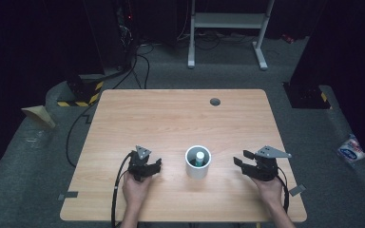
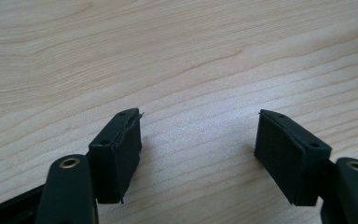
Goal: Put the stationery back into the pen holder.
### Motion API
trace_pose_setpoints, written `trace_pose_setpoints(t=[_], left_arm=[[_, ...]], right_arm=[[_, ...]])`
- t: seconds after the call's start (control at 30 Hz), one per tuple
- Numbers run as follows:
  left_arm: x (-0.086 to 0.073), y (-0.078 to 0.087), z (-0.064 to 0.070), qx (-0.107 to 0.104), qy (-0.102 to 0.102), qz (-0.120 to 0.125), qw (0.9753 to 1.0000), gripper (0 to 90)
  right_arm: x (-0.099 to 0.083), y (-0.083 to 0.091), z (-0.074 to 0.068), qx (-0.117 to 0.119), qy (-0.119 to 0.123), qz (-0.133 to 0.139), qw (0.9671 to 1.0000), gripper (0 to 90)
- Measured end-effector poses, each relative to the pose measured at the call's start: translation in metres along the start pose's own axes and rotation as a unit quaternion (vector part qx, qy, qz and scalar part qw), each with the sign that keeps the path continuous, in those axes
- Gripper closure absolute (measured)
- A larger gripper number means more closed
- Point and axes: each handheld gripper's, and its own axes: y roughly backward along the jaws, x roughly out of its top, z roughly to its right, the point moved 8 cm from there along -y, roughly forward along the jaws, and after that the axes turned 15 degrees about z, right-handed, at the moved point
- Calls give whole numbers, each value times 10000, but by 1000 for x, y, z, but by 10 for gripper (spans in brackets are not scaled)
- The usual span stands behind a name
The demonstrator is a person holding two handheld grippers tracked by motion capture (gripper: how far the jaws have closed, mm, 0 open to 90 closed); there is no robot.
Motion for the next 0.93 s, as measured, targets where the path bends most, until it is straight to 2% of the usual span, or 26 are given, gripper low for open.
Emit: trace_pose_setpoints(t=[0.23,0.3,0.33,0.57,0.67,0.7,0.93], left_arm=[[0,0,0,0,-1,-1,10000,315],[0,0,0,0,-1,-2,10000,315],[0,0,0,0,-1,-2,10000,315],[0,0,0,1,-6,-4,10000,315],[0,0,0,3,-2,-1,10000,315],[0,0,0,3,-5,-2,10000,315],[0,0,1,-18,-8,0,10000,308]], right_arm=[[-13,-3,6,-126,12,-209,9997,443],[-19,-6,8,-182,99,-321,9993,443],[-26,-8,9,-188,34,-426,9989,441],[-44,-15,14,-332,25,-725,9968,438],[-52,-17,15,-432,279,-888,9947,428],[-53,-18,14,-471,450,-911,9937,426],[-53,-18,12,-461,434,-922,9937,412]])
